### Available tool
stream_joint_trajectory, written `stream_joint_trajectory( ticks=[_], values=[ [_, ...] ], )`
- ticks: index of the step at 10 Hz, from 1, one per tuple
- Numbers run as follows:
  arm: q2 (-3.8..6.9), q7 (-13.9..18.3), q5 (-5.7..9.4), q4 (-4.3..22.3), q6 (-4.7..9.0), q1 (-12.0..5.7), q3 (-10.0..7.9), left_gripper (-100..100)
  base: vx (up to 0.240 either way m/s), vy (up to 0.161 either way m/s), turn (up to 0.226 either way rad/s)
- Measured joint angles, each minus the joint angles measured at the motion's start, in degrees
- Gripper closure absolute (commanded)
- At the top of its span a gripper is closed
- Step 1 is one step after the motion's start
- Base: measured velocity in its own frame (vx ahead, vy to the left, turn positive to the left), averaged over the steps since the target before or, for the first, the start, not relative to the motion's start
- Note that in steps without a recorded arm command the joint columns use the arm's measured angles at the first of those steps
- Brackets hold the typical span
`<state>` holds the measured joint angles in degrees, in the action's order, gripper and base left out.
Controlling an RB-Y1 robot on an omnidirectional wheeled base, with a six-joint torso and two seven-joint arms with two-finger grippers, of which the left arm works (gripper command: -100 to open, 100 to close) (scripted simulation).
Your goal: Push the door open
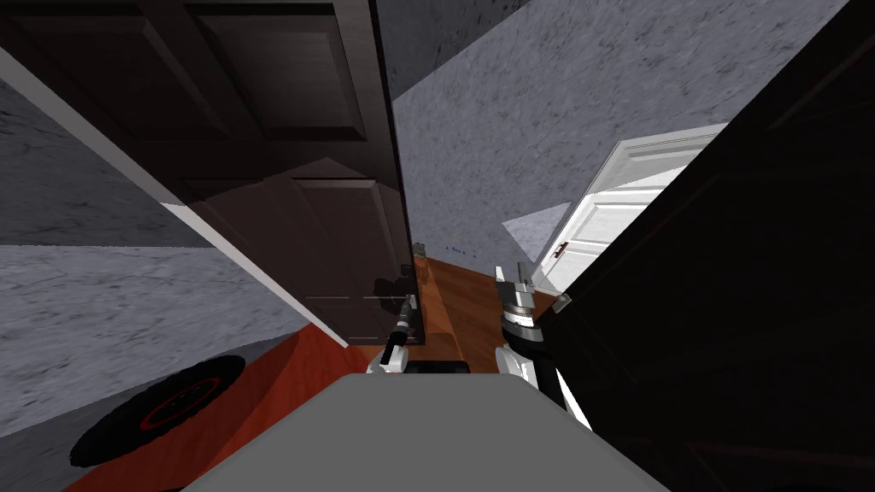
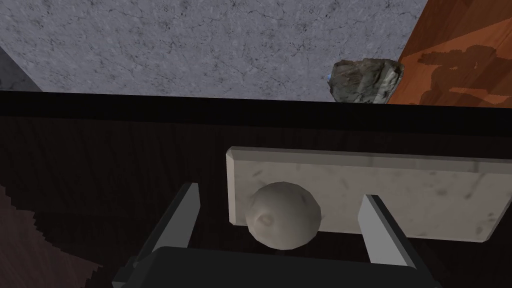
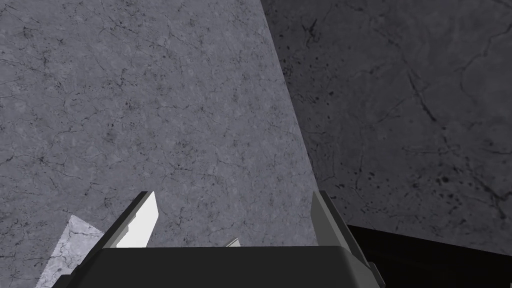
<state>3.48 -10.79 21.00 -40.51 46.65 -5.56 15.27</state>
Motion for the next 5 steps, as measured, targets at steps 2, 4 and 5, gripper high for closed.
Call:
stream_joint_trajectory(
  ticks=[2,4,5],
  values=[
    [-0.01,0.0,0.0,0.0,0.03,0.0,0.0,100,-0.021,0.001,-0.006],
    [0.01,0.0,-0.01,0.0,-0.05,-0.07,0.0,100,-0.015,0.002,-0.002],
    [-0.01,0.0,-0.02,0.0,-0.09,-0.01,0.02,100,-0.006,-0.001,0.002]
  ],
)
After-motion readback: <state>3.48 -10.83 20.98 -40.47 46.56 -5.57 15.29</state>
